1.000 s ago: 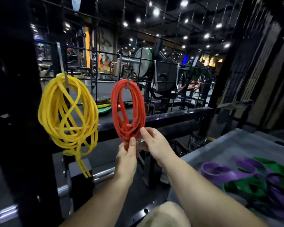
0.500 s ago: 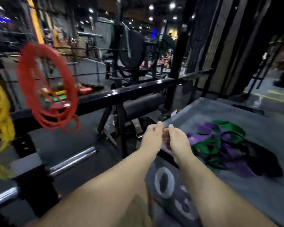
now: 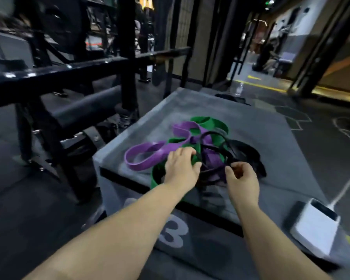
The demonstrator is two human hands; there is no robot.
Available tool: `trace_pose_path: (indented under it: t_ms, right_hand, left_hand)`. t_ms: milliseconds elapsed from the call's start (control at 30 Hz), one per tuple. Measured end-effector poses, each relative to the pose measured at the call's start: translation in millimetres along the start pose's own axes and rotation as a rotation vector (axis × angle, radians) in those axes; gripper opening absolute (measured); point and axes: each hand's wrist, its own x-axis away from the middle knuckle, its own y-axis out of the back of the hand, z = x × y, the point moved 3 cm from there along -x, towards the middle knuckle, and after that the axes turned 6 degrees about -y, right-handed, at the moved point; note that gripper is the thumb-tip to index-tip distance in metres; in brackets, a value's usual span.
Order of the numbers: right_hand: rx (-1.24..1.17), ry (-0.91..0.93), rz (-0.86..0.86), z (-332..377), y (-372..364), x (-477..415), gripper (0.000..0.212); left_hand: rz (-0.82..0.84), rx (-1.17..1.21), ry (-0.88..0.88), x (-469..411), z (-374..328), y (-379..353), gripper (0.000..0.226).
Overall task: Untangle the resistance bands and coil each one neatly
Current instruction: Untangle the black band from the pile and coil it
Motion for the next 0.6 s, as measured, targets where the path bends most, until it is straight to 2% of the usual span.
trace_pose_path:
  t_ms: [133, 300, 367, 467, 533, 600]
  right_hand:
    - [0.085, -0.017, -0.022, -12.9, 8.7, -18.8, 0.041]
    - [0.062, -0.098, 0.156, -9.6, 0.8, -36.3, 0.057]
    - [-0.008, -0.16, 0.192, -13.6, 0.2, -39.0, 0.052]
    - [-0.171, -0.251, 0.171, -16.0, 9.7, -37.2, 0.035]
    - [-0.266, -0.276, 0.136, -17.7, 22.9, -36.2, 0.036]
    - [-0.376, -0.284, 0.128, -16.8, 39.3, -29.4, 0.026]
  left_hand:
    - [0.005, -0.011, 0.031, -20.4, 4.3, -14.0, 0.055]
    - [0.014, 0.231, 0.044, -33.6, -9.4, -27.3, 0.061]
    - [0.037, 0.289, 0.048, -36.3, -13.2, -29.1, 0.059]
    - [0.131, 0.29, -0.005, -34.4, -22.2, -28.9, 0.038]
    - [0.195, 0.245, -0.066, -28.5, -28.4, -30.0, 0.031]
    - [0.233, 0.275, -0.093, -19.0, -36.8, -30.7, 0.027]
